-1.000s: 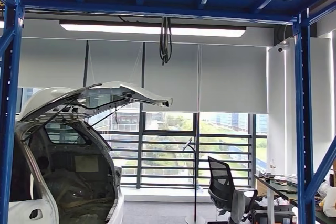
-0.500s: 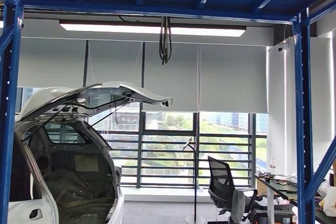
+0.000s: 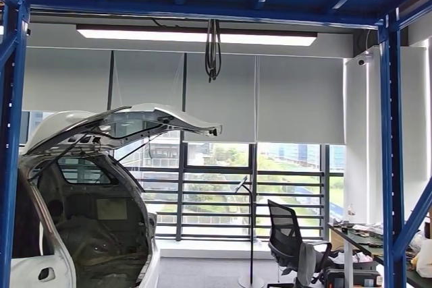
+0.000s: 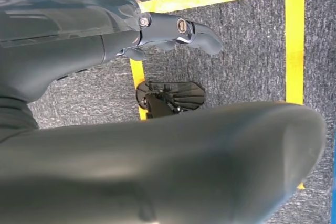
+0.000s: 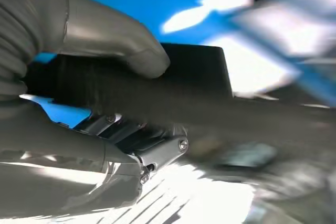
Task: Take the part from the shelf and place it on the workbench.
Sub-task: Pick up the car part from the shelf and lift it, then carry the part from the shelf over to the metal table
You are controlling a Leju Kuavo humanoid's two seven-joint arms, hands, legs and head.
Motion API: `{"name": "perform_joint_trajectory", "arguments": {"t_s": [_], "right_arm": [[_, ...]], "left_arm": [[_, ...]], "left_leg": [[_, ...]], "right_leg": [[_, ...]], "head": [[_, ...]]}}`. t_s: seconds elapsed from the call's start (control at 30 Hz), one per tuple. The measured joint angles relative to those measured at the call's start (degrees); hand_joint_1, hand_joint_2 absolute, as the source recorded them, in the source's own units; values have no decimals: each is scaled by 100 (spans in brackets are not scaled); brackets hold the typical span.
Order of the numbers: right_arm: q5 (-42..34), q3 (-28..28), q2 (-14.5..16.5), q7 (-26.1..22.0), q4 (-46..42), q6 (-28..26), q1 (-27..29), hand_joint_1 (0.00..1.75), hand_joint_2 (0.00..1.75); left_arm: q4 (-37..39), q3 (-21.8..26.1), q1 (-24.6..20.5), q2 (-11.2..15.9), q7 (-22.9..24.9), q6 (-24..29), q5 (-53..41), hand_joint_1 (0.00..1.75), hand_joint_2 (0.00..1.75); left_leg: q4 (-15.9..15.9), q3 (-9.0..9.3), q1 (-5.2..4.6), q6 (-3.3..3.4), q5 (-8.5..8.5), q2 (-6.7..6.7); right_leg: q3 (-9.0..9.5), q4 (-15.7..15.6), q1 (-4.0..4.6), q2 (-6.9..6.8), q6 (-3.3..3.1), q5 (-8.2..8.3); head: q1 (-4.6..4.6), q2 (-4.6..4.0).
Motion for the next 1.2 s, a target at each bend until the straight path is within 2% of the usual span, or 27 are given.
{"name": "perform_joint_trajectory", "arguments": {"t_s": [0.1, 0.23, 0.5, 0.63, 0.8, 0.87, 0.93, 0.97, 1.0, 1.03, 1.07, 1.13, 1.17, 1.2], "right_arm": [[-1391, -20, 27, -416, -832, 487, 356, 175, 175], [-2756, -25, 151, -497, -1566, 1148, 730, 175, 175], [-3335, -18, 197, -668, -2027, 1684, 924, 175, 175], [-3838, 3, 162, -560, -2100, 2004, 995, 175, 175], [-4515, 134, 77, -290, -2028, 2392, 1007, 175, 175], [-4641, 194, 26, -250, -1978, 2461, 1009, 175, 175], [-4660, 233, -38, -247, -1941, 2477, 1019, 175, 175], [-4664, 253, -77, -247, -1924, 2478, 1032, 175, 175], [-4667, 271, -113, -246, -1909, 2478, 1045, 175, 175], [-4671, 286, -146, -245, -1895, 2477, 1055, 175, 175], [-4676, 296, -170, -244, -1887, 2477, 1060, 175, 175], [-4683, 315, -203, -243, -1877, 2478, 1057, 175, 175], [-4685, 326, -215, -243, -1875, 2479, 1055, 175, 175], [-4688, 338, -227, -242, -1873, 2479, 1055, 175, 175]], "left_arm": [[0, -35, -13, 2, 20, 26, 31, 0, 175], [0, -46, -14, 8, 63, 119, 111, 0, 175], [0, -60, -9, 49, 119, 97, 116, 0, 175], [0, -61, 14, 115, 120, 65, 174, 0, 175], [0, -58, 47, 193, 13, 30, 236, 0, 175], [0, -57, 51, 207, -36, 20, 253, 0, 175], [0, -57, 60, 215, -79, -1, 278, 0, 175], [0, -57, 70, 220, -94, -9, 287, 0, 175], [0, -57, 85, 225, -104, -16, 292, 0, 175], [0, -57, 102, 230, -109, -20, 293, 0, 175], [0, -57, 120, 234, -110, -22, 293, 0, 175], [0, -57, 144, 239, -111, -24, 293, 0, 175], [0, -57, 150, 243, -111, -24, 293, 0, 175], [0, -57, 157, 248, -111, -24, 293, 0, 175]], "left_leg": [[0, -1, -1, 0, 0, -2], [0, -1, -1, 0, -1, -2], [5, 0, -13, 1, -1, -5], [8, -3, -40, 16, -11, -8], [-28, 21, -58, 72, -10, -8], [-71, 56, -25, 107, 3, -7], [-78, 71, -16, 124, -3, -5], [-76, 75, -17, 126, -9, -6], [-75, 82, -16, 124, -16, -8], [-74, 94, -14, 115, -28, -13], [-73, 116, -11, 101, -42, -20], [-71, 158, -11, 52, -79, -32], [-67, 164, -12, 23, -91, -36], [-66, 163, -15, -10, -94, -38]], "right_leg": [[1, 0, 0, -2, -2, -1], [1, 0, 0, -2, -2, -1], [5, -6, -8, -4, 3, 2], [3, -8, -31, -10, 10, 2], [8, 2, -70, -15, 79, -31], [-121, 298, -71, -27, 100, -202], [-509, 1025, -75, -34, 108, -513], [-732, 1398, -76, -35, 113, -622], [-899, 1637, -77, -35, 114, -642], [-960, 1646, -77, -36, 112, -535], [-910, 1427, -77, -37, 104, -324], [-640, 685, -69, -39, 69, 136], [-534, 402, -56, -36, 39, 260], [-479, 245, -41, -30, 7, 310]], "head": [[0, 0], [0, 0], [0, 0], [0, 0], [-1, 0], [-1, 0], [-1, 0], [-1, 0], [0, 0], [0, 0], [0, 0], [0, 0], [1, 0], [2, 1]]}}
